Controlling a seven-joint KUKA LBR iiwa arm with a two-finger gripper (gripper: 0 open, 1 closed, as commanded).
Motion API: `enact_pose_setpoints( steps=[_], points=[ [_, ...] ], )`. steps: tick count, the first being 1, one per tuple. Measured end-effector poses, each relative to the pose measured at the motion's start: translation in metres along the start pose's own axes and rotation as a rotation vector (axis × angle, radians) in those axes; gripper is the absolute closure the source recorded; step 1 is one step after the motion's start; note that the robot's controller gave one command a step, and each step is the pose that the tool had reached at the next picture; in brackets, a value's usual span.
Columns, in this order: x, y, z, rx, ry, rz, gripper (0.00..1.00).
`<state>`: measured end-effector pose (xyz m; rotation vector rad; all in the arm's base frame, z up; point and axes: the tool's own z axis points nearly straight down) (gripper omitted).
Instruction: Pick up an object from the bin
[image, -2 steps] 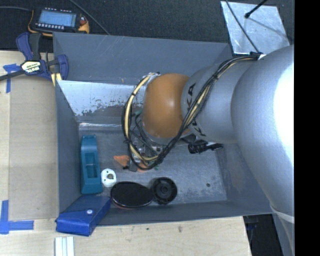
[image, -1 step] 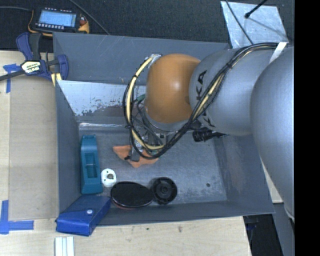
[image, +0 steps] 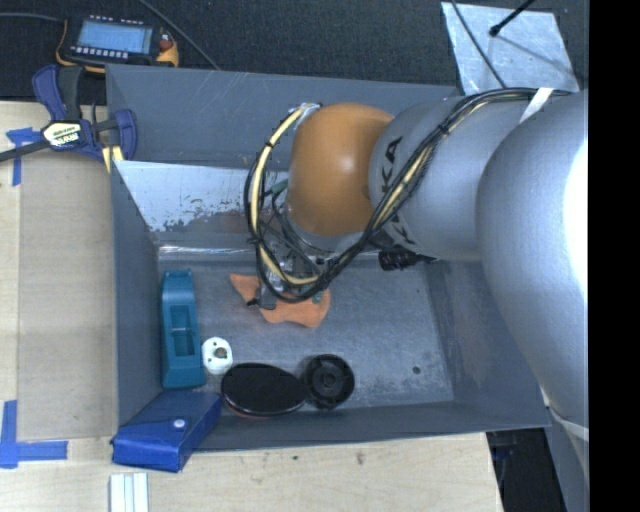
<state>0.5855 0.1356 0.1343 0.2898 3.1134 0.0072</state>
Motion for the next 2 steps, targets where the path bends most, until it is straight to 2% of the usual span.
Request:
enact_pose_setpoints(
  steps=[1, 2],
  points=[
    [0.016, -0.005, -0.017, 0.01, 0.024, -0.004, 1.0],
    [-0.024, 0.024, -0.083, 0.005, 0.014, -0.018, 1.0]
  ],
)
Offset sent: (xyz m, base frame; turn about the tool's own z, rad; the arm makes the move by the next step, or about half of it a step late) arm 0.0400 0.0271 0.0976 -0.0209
